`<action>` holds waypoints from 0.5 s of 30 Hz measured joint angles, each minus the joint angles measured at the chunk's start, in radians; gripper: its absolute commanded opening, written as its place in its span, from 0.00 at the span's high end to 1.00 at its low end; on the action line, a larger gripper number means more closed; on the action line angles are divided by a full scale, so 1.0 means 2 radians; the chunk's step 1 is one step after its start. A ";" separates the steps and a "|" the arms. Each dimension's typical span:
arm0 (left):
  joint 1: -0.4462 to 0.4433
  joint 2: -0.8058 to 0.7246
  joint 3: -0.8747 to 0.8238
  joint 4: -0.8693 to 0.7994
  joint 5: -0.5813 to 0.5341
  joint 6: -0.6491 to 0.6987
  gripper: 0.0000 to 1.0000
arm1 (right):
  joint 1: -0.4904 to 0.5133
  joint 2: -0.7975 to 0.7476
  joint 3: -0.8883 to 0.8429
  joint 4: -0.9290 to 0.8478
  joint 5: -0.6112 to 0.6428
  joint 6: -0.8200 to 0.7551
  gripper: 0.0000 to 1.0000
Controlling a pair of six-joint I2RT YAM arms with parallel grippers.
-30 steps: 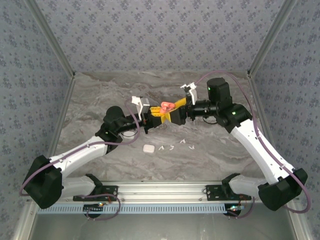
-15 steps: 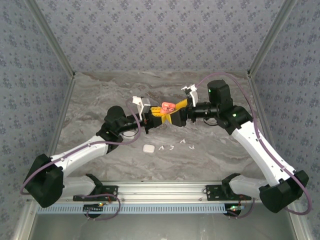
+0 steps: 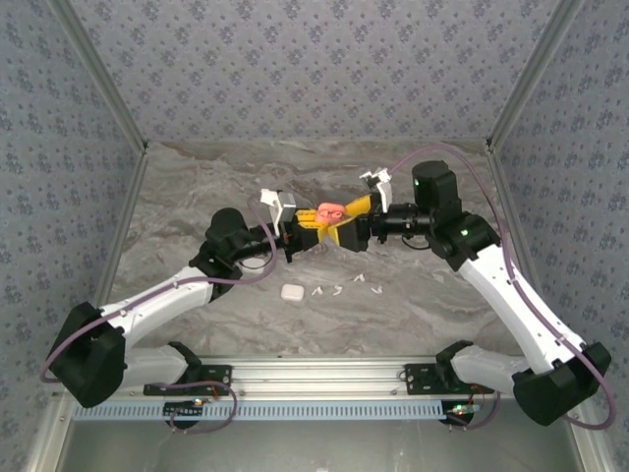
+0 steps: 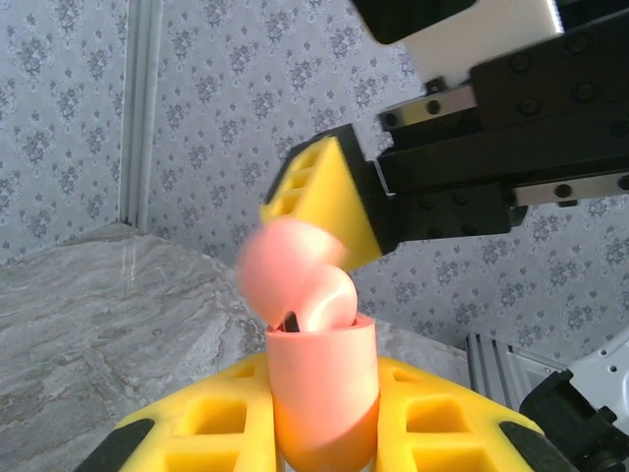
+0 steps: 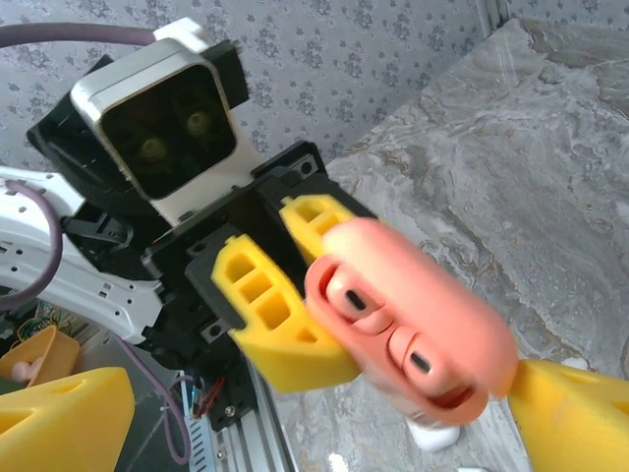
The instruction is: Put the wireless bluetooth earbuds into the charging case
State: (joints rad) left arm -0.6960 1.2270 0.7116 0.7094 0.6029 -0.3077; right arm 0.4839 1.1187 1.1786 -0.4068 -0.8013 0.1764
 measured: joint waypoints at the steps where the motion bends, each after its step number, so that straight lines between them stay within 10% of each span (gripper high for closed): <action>1: 0.000 0.000 0.000 -0.001 -0.002 0.000 1.00 | 0.001 -0.007 -0.005 0.002 0.000 0.000 0.00; 15: 0.000 0.002 0.003 -0.031 -0.025 0.002 1.00 | 0.005 -0.027 -0.013 -0.038 0.120 -0.019 0.00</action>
State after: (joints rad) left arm -0.6956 1.2316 0.7181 0.6483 0.5522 -0.3035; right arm 0.4934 1.0645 1.1526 -0.4831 -0.5613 0.1383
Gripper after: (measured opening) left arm 0.199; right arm 0.998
